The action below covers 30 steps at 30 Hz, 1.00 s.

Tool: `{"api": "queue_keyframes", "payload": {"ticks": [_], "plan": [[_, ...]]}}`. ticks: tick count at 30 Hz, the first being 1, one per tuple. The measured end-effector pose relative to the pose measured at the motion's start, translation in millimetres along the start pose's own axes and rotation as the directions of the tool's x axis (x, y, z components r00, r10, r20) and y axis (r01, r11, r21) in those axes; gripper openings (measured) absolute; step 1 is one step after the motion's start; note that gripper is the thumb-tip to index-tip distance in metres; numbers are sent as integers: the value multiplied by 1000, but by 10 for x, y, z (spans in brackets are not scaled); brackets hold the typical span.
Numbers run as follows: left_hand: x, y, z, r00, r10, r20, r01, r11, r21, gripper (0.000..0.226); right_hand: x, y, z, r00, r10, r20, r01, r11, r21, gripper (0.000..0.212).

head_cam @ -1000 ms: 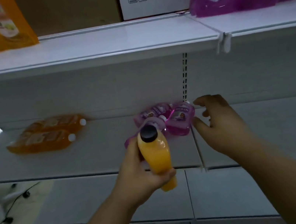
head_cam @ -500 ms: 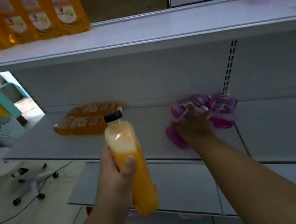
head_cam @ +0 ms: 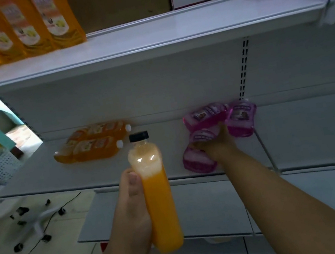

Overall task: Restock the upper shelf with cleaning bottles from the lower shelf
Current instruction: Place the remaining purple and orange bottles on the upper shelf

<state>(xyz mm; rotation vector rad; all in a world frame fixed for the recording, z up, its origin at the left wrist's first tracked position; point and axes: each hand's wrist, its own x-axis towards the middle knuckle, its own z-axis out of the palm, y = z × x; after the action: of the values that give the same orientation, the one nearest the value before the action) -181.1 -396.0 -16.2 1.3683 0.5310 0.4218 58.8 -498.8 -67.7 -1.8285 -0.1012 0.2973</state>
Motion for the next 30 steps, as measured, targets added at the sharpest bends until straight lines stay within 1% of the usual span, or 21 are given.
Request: {"api": "queue_keyframes", "payload": {"ticks": [1,2,3,5,6,8,9,10,12,14,16,18,20,22,23,24,26,27,30], "plan": [[23,12,7,1000,8,3,-8,1000,-2,112,-47,-20,-18,998,44,35,-50,983,175,101],[30,28,28,1000,13,15,-13,1000,-17,106,-117,-25,-42,993,86,78,-109,928,356,99],[45,44,54,1000,28,14,-28,1000,-11,94,-206,-26,-77,985,116,124,-164,844,511,94],[92,60,117,996,80,45,-81,997,12,70,-399,-41,-204,969,107,223,-239,632,737,75],[108,77,148,993,97,68,-99,995,27,64,-474,-34,-289,957,87,275,-280,513,812,65],[130,127,263,992,102,81,-107,992,69,71,-618,-36,-506,916,37,399,-394,267,880,49],[132,139,337,991,111,77,-118,989,93,80,-686,-46,-634,896,-9,444,-435,190,880,46],[130,148,421,990,122,70,-130,985,117,88,-754,-58,-771,877,-55,478,-464,165,870,50],[118,161,624,990,131,62,-139,978,154,97,-890,-73,-1068,846,-140,514,-486,192,853,69],[92,147,873,990,111,84,-123,980,153,101,-1078,-75,-1397,829,-200,522,-466,269,843,92],[32,117,1184,990,84,110,-100,984,150,104,-1285,-19,-1751,822,-252,510,-418,341,842,101],[-67,63,1535,986,66,151,-88,986,141,100,-1496,45,-2120,839,-299,455,-323,399,858,111],[-223,29,1932,977,69,202,-98,985,139,94,-1681,100,-2510,868,-329,371,-181,486,855,110],[-388,-20,2353,958,73,278,-105,989,101,104,-1854,127,-2950,903,-339,265,-32,562,826,102],[-485,-33,2580,945,79,317,-112,990,89,103,-1934,117,-3186,912,-352,210,38,582,812,97],[-593,-27,2810,933,102,346,-139,987,82,95,-2008,95,-3424,914,-374,155,110,599,794,90],[-804,41,3256,912,156,379,-205,974,91,76,-2140,16,-3898,905,-422,47,254,627,737,79],[-899,93,3468,898,195,393,-252,963,98,71,-2204,-41,-4125,896,-444,-3,319,638,701,78],[-1111,293,4034,843,320,432,-403,908,116,69,-2370,-207,-4722,854,-506,-121,470,651,596,83]]}}
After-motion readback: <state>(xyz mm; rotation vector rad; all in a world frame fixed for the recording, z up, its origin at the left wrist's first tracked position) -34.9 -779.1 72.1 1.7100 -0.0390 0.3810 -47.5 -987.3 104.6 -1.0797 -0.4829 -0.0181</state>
